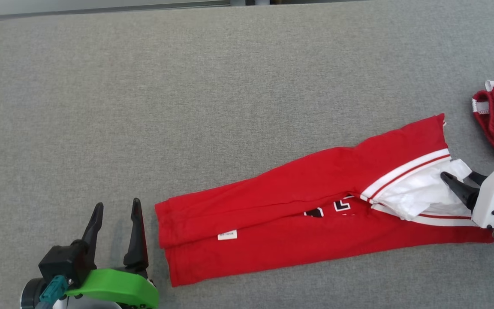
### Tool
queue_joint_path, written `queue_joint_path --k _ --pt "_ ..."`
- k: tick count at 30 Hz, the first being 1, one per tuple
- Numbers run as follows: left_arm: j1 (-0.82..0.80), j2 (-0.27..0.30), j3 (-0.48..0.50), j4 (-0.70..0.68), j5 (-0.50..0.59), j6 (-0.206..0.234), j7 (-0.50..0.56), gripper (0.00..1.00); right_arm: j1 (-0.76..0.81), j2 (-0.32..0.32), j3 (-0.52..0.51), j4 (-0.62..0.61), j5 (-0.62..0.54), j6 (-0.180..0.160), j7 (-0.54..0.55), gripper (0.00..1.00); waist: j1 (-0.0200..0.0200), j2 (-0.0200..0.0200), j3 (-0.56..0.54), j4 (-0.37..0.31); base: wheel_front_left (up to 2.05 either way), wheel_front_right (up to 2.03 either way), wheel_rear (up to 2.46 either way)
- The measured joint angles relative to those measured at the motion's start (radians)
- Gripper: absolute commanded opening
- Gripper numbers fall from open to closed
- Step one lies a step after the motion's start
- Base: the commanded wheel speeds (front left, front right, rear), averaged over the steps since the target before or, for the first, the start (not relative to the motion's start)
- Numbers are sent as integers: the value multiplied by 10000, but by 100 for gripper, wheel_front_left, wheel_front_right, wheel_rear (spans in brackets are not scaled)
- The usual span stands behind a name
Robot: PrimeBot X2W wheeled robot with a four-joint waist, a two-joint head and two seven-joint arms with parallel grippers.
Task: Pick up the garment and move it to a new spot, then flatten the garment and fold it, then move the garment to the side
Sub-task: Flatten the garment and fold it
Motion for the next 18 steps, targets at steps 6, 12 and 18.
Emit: queue_joint_path --k 6,12,18 --pt "12 -194 63 313 -142 -165 -245 100 -116 -178 244 453 387 -6 171 100 0 0 -13 433 0 0 0" --pt "34 -341 75 548 -307 -297 -332 100 -87 -301 621 165 1438 -50 997 100 0 0 -103 567 0 0 0" --pt "61 -353 90 775 -399 -431 -347 100 2 -573 1070 -435 2025 -19 1327 0 0 0 -204 506 0 0 0"
